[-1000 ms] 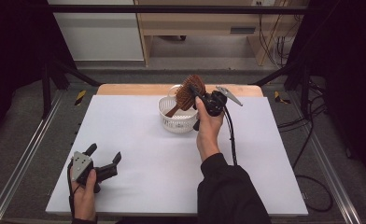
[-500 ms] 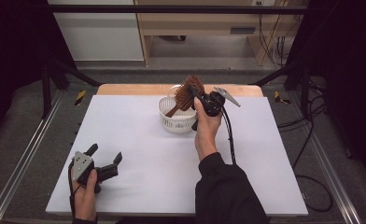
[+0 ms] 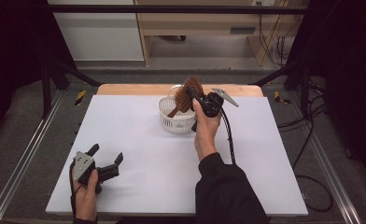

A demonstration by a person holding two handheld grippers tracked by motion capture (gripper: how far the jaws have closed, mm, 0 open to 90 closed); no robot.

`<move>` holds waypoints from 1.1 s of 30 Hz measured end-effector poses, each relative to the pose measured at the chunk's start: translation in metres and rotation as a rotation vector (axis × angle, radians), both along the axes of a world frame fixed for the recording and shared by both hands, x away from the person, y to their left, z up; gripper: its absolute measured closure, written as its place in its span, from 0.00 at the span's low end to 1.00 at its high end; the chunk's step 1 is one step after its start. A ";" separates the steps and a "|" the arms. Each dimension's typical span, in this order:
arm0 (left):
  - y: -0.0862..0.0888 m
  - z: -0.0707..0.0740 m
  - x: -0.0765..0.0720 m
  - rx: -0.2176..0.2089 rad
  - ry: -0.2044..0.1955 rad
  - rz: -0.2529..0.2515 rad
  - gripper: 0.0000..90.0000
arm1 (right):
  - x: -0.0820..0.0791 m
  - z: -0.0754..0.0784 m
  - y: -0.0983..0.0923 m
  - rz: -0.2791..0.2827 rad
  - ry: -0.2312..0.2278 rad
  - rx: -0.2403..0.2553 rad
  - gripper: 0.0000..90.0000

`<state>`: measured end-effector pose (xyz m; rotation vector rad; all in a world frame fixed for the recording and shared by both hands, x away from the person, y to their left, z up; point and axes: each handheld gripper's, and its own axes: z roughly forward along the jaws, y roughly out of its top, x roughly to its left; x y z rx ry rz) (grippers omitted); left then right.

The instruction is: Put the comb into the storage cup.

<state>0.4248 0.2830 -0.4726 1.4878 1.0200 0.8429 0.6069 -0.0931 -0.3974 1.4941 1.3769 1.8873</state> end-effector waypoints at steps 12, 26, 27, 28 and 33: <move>-0.001 0.000 0.000 0.002 0.001 -0.002 0.02 | 0.001 -0.003 -0.001 -0.004 -0.002 0.011 0.58; 0.003 0.001 0.000 -0.003 -0.004 0.008 0.02 | -0.001 0.000 -0.005 0.027 0.008 -0.040 0.56; 0.003 0.001 0.000 -0.002 -0.003 0.009 0.02 | -0.001 0.000 -0.006 0.028 0.010 -0.045 0.56; 0.003 0.000 0.000 -0.003 -0.001 0.011 0.02 | -0.001 0.000 -0.006 0.029 0.011 -0.047 0.55; 0.004 0.000 0.001 -0.003 0.000 0.011 0.02 | 0.001 0.000 -0.012 0.042 0.034 -0.059 0.54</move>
